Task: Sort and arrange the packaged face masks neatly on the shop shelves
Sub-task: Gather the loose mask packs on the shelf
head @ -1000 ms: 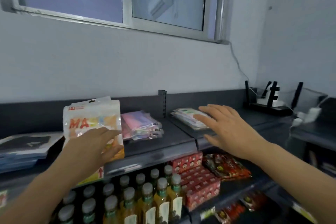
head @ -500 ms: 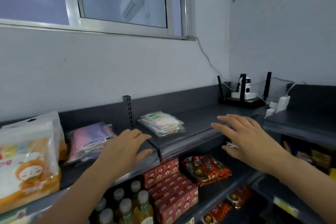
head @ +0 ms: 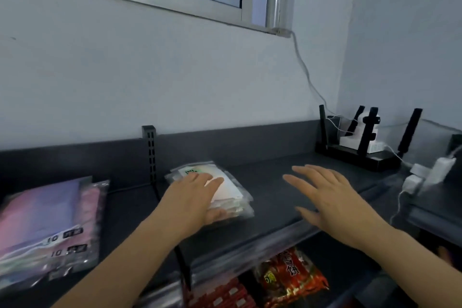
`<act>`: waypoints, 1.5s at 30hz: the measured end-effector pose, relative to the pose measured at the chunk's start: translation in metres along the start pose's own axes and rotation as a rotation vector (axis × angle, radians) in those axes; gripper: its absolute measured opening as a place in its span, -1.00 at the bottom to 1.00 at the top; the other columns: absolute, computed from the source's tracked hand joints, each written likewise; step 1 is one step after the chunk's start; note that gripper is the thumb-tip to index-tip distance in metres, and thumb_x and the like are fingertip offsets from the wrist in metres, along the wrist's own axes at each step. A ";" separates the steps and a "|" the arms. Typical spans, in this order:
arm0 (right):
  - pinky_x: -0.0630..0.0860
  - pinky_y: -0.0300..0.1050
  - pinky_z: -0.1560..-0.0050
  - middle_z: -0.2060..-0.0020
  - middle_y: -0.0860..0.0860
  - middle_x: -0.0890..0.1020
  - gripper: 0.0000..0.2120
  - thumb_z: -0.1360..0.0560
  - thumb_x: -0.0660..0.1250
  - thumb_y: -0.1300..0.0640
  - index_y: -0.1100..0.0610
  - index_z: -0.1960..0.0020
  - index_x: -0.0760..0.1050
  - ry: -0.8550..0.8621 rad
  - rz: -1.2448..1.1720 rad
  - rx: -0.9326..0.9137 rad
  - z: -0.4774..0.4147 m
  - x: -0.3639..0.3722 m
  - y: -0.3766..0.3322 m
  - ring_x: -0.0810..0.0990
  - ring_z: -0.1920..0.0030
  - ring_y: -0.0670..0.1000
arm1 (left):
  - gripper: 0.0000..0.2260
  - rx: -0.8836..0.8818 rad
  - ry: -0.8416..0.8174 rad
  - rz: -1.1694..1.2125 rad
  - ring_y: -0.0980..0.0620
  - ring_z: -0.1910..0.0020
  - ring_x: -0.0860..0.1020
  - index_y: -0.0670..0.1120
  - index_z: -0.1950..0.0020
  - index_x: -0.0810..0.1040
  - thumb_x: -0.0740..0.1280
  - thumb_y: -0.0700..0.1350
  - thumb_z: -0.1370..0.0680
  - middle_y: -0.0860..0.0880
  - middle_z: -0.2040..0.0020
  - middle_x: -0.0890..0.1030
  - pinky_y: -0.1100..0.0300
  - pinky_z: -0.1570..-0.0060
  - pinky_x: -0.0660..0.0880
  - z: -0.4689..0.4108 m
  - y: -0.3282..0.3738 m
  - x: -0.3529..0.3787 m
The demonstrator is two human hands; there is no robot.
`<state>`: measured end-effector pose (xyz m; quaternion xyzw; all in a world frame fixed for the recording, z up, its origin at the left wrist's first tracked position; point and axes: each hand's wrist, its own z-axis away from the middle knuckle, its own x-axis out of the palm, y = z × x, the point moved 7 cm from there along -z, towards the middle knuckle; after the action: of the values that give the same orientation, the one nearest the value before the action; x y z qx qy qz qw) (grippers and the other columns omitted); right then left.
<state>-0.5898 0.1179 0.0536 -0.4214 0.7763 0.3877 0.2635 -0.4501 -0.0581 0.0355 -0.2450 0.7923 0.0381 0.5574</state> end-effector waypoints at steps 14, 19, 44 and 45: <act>0.19 -0.03 -0.43 -0.46 -0.10 0.22 -0.25 -0.41 0.07 -0.38 -0.11 -0.51 0.03 -0.217 -0.452 -0.323 -0.095 0.101 -0.036 0.19 -0.44 -0.03 | -0.16 -0.192 -0.427 0.166 0.00 -0.43 0.23 -0.02 -0.51 0.10 0.30 0.36 -0.39 -0.01 -0.49 0.21 0.12 -0.40 0.22 -0.030 -0.004 0.041; 0.13 -0.08 -0.44 -0.47 -0.10 0.19 -0.21 -0.41 0.08 -0.41 -0.07 -0.52 0.02 -0.287 -0.539 -0.504 -0.108 0.107 -0.053 0.15 -0.44 -0.06 | -0.22 -0.285 -0.405 0.265 0.11 -0.49 0.10 0.00 -0.54 0.06 0.28 0.30 -0.45 0.05 -0.54 0.11 0.28 -0.41 0.00 -0.027 -0.007 0.038; 0.54 0.05 0.20 0.34 0.01 0.49 -0.29 -0.58 0.10 0.18 -0.06 -0.52 -0.29 -0.143 -0.759 -0.311 -0.151 0.093 0.009 0.51 0.36 0.06 | 0.12 -0.651 -0.057 0.189 0.07 -0.50 0.04 0.06 -0.52 -0.23 0.07 0.59 -0.14 0.07 -0.54 0.05 0.18 -0.42 0.09 0.004 0.018 0.026; 0.54 0.04 0.22 0.36 0.00 0.46 -0.29 -0.57 0.11 0.18 -0.07 -0.52 -0.28 -0.140 -0.761 -0.289 -0.152 0.096 0.012 0.51 0.36 0.05 | 0.14 -0.627 -0.130 0.175 0.07 -0.50 0.02 0.07 -0.53 -0.19 0.01 0.60 -0.09 0.07 -0.54 0.05 0.17 -0.44 0.06 0.003 0.020 0.032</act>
<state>-0.6607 -0.0462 0.0729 -0.6837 0.4830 0.3953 0.3782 -0.4646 -0.0504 0.0016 -0.3327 0.7229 0.3433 0.4989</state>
